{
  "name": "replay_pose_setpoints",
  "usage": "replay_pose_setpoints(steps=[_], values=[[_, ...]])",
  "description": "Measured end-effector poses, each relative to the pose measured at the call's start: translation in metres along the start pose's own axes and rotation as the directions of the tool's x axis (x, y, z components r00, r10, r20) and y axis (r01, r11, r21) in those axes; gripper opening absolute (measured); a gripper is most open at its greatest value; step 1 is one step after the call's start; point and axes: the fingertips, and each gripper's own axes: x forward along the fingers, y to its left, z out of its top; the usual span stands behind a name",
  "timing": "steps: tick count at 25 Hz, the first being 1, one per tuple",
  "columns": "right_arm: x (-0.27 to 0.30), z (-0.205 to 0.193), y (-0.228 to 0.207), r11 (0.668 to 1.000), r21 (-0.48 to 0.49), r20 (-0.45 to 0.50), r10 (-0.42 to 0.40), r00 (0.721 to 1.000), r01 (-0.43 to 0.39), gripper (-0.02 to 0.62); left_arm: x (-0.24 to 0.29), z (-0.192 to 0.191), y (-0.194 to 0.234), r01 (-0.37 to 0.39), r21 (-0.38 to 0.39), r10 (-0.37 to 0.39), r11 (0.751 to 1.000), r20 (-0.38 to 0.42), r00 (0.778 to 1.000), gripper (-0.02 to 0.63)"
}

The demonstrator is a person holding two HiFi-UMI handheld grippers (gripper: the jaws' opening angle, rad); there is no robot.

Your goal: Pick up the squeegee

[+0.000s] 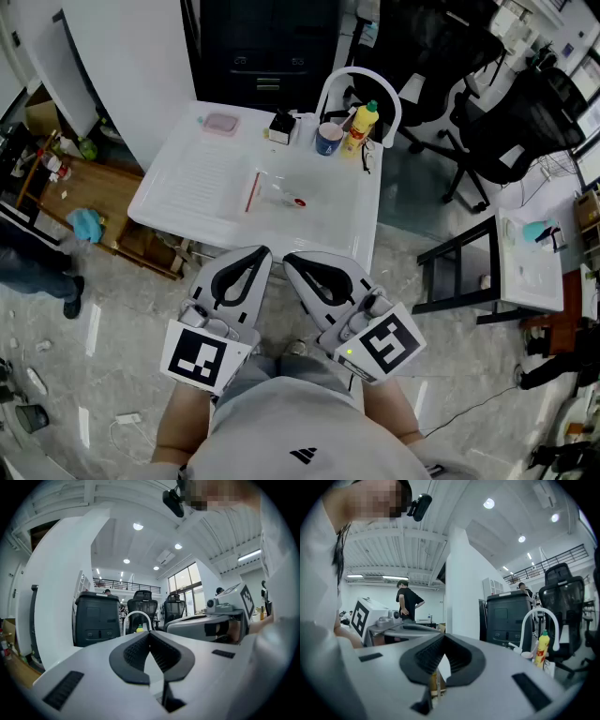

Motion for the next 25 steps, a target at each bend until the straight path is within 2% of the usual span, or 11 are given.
replay_pose_setpoints(steps=[12, 17, 25], values=[[0.005, 0.003, 0.002, 1.000, -0.015, -0.003, -0.019, 1.000, 0.019, 0.009, -0.001, 0.004, 0.004, 0.022, 0.008, -0.022, 1.000, 0.021, 1.000, 0.012], [0.010, 0.006, 0.005, 0.999, 0.036, 0.013, -0.014, 1.000, 0.013, 0.009, -0.004, 0.005, 0.011, 0.028, 0.012, -0.029, 1.000, 0.028, 0.999, 0.012], [0.023, 0.010, 0.008, 0.997, 0.051, 0.023, -0.062, 0.998, 0.061, 0.009, -0.011, 0.005, 0.029, 0.044, 0.024, -0.045, 0.999, 0.035, 0.998, 0.012]])
